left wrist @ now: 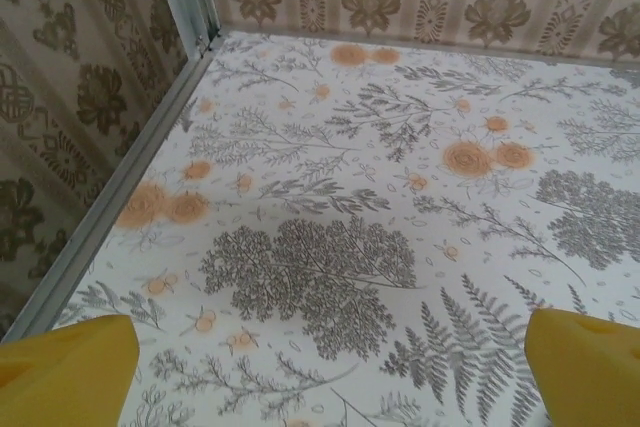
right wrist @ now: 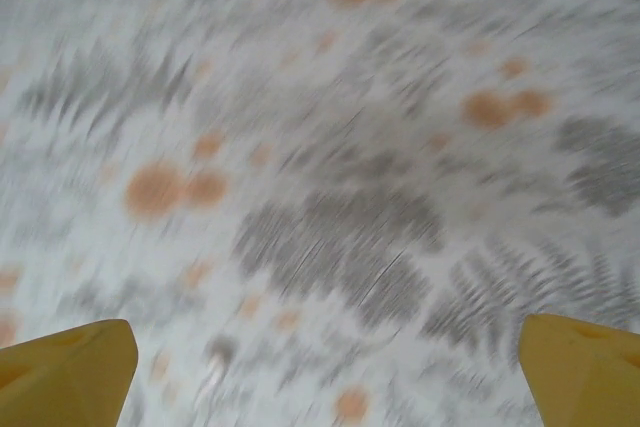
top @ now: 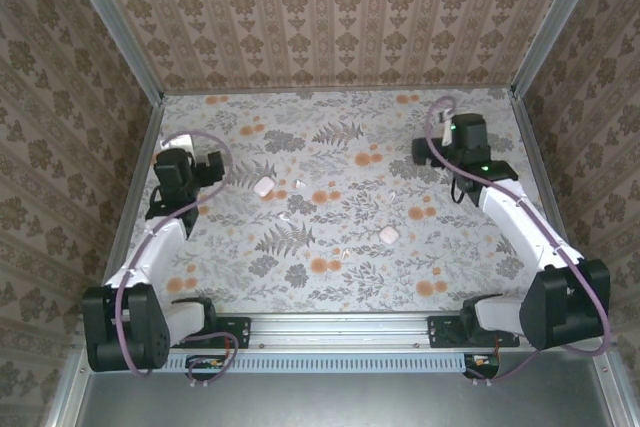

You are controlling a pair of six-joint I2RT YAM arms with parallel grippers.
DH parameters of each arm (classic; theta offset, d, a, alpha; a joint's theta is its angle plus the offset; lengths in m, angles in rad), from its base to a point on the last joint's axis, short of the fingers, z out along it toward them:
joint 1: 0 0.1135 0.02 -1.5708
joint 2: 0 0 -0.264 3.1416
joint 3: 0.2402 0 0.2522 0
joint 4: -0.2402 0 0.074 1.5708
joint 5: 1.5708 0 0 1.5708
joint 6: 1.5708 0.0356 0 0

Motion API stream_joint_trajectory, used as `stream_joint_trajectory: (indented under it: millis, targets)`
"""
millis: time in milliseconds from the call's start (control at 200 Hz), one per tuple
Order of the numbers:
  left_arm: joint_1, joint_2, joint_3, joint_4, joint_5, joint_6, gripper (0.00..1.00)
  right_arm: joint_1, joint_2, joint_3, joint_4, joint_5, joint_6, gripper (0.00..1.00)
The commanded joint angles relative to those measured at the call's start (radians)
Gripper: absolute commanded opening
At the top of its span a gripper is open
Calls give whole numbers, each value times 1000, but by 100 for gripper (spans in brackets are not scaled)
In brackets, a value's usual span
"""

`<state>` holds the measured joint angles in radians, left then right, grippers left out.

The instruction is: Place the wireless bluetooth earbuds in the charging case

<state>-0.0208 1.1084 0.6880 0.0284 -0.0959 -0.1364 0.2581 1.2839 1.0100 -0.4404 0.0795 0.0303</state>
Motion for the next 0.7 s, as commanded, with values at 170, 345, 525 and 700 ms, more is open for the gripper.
stream_joint_trajectory:
  millis: [170, 345, 525, 700]
  targets:
    - [-96, -170, -130, -24, 286, -123, 100, 210, 175, 94, -437, -46, -120, 98]
    - [-392, -53, -51, -77, 190, -130, 99, 253, 283, 122, -463, -54, -118, 96]
    - [-589, 102, 4, -8, 91, -209, 100, 268, 379, 155, -491, -44, -82, 91]
    - [-608, 269, 183, -166, 69, -228, 100, 279, 471, 177, -504, -66, -57, 84]
